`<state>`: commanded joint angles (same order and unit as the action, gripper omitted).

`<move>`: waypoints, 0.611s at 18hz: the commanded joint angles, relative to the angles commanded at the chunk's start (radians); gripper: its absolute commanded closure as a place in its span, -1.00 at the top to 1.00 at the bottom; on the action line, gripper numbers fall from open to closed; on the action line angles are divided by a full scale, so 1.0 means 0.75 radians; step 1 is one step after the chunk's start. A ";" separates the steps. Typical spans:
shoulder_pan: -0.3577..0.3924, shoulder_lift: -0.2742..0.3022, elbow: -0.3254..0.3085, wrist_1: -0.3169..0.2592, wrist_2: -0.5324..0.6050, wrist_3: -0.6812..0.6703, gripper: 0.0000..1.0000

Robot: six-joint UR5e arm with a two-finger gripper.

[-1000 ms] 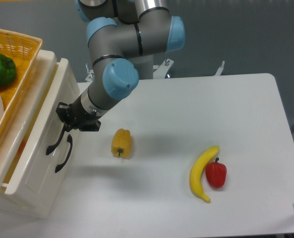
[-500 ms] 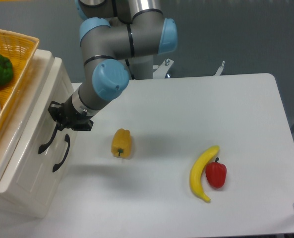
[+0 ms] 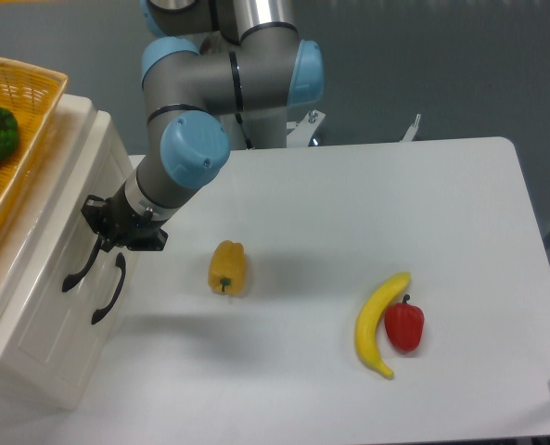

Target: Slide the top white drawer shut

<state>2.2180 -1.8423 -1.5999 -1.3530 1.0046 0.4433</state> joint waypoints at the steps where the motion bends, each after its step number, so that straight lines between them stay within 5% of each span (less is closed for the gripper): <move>1: 0.014 0.002 0.000 -0.002 0.027 0.006 -0.94; 11: 0.239 0.006 0.070 -0.006 0.160 0.047 -0.93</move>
<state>2.3974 -1.8377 -1.5478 -1.3576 1.1243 0.4786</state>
